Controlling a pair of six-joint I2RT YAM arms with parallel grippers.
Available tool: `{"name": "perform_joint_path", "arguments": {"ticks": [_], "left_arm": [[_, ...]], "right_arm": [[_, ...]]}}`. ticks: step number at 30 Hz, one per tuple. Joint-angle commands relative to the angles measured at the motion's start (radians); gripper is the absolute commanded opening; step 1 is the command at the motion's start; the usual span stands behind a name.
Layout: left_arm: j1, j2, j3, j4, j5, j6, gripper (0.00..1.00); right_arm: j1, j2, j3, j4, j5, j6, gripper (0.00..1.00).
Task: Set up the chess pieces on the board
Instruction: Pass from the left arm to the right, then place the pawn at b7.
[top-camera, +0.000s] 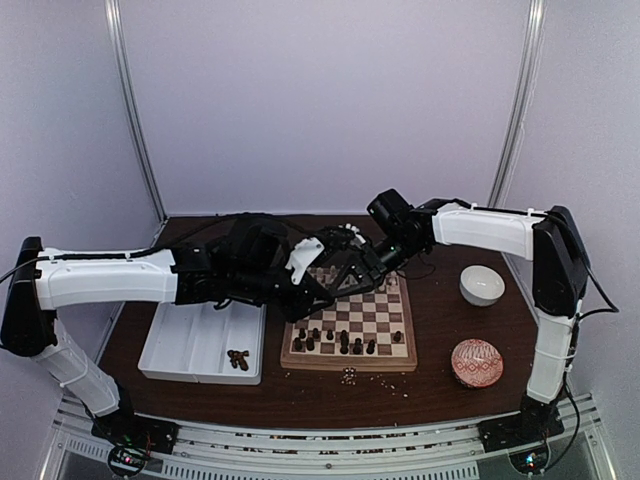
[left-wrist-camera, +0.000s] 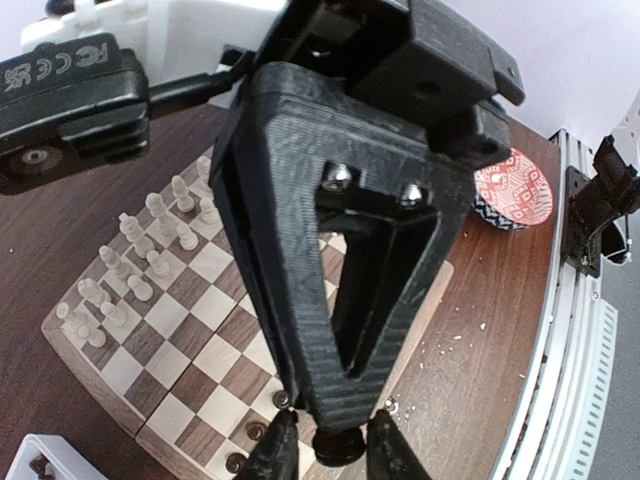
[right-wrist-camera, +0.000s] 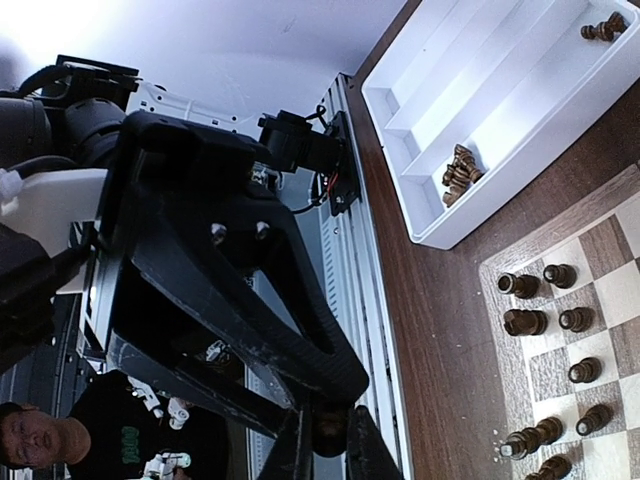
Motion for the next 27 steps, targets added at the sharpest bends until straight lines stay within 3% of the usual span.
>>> {"name": "perform_joint_path", "arguments": {"ticks": [1,6,17,27], "left_arm": [[-0.001,-0.027,-0.029,0.048,-0.066,-0.002,0.26],[0.025,-0.131,-0.108,0.063,-0.112,-0.011,0.34],[0.185,-0.22,-0.221,0.117,-0.108,-0.105,0.34],[0.25,-0.2,-0.244,0.111,-0.149,-0.171,0.34]], "right_arm": [[-0.021,-0.049,0.055,-0.137,0.087,-0.178,0.08],[-0.066,-0.125,-0.003,-0.193,0.239,-0.339,0.08],[-0.085,-0.419,-0.359,-0.119,0.679,-0.675,0.09],[0.051,-0.525,-0.586,-0.019,0.924,-0.792,0.09]]}}
